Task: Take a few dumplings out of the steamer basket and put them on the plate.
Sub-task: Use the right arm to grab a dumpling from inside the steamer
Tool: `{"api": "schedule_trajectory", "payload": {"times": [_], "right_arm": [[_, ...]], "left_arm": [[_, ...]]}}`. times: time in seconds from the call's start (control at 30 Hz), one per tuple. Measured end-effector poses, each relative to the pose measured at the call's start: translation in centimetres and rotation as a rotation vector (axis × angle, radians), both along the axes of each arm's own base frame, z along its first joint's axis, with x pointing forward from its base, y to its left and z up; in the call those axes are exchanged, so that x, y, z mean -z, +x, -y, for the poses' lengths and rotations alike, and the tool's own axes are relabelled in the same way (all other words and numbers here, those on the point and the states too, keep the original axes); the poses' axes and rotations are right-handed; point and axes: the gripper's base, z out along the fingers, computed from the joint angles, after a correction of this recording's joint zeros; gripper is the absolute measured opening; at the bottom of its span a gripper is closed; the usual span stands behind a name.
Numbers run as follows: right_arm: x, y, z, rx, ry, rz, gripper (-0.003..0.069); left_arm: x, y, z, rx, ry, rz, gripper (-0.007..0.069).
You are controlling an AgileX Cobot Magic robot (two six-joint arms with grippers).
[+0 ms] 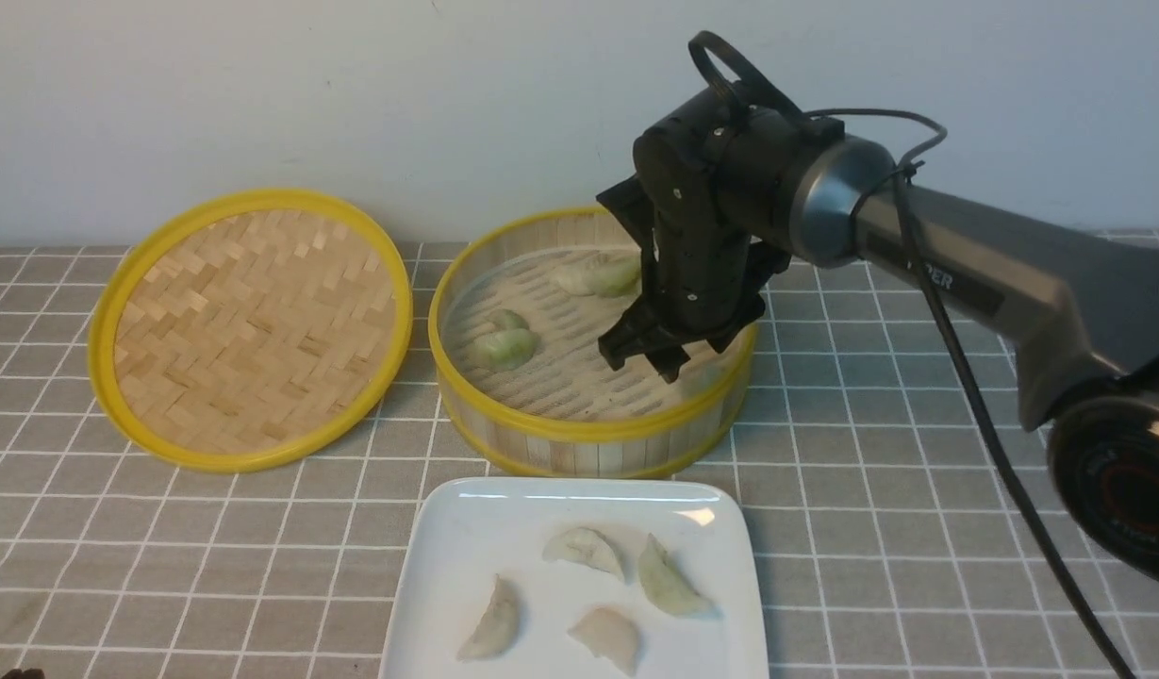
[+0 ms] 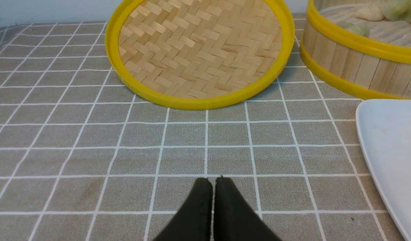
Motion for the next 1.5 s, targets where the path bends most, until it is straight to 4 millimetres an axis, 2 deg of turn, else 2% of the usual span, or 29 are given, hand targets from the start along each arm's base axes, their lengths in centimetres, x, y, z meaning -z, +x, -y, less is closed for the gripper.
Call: {"api": "schedule_trajectory", "payload": {"times": [0.13,0.33,0.43,0.47,0.53,0.57,0.63,0.7,0.77,0.93,1.17,1.27,1.5], "right_arm": [[0.8,0.0,0.6,0.016,0.012,-0.033,0.0374],[1.7,-0.4,0.4,-0.007,0.027,-0.078,0.0374],[1.7,-0.5,0.4,-0.011,0.027,-0.08,0.0347],[1.8,-0.5,0.4,-0.012,0.026,-0.081,0.0285],[1.8,-0.5,0.4,-0.013,0.025,-0.082,0.0235],[1.7,-0.5,0.4,-0.015,0.034,-0.09,0.0161],[1.7,-0.6,0.3,-0.023,0.048,-0.097,0.0156],[1.5,-0.7,0.0,-0.041,0.082,-0.113,0.0076],[1.3,-0.8,-0.1,-0.052,0.09,-0.113,0.0034],[0.3,-0.6,-0.2,-0.054,0.1,-0.092,0.0022],[-4.2,-0.9,0.0,-0.062,0.148,0.003,-0.001],[-4.7,-1.0,0.0,-0.062,0.153,0.013,-0.0013],[-4.4,-0.9,-0.1,-0.065,0.151,0.004,-0.0005]], "left_arm": [[0.0,0.0,0.0,0.0,0.0,0.0,-0.0005],[0.0,0.0,0.0,0.0,0.0,0.0,-0.0005],[0.0,0.0,0.0,0.0,0.0,0.0,-0.0005],[0.0,0.0,0.0,0.0,0.0,0.0,-0.0005],[0.0,0.0,0.0,0.0,0.0,0.0,-0.0005],[0.0,0.0,0.0,0.0,0.0,0.0,-0.0005],[0.0,0.0,0.0,0.0,0.0,0.0,-0.0005],[0.0,0.0,0.0,0.0,0.0,0.0,-0.0005],[0.0,0.0,0.0,0.0,0.0,0.0,-0.0005],[0.0,0.0,0.0,0.0,0.0,0.0,-0.0005],[0.0,0.0,0.0,0.0,0.0,0.0,-0.0005],[0.0,0.0,0.0,0.0,0.0,0.0,-0.0005],[0.0,0.0,0.0,0.0,0.0,0.0,-0.0005]]}}
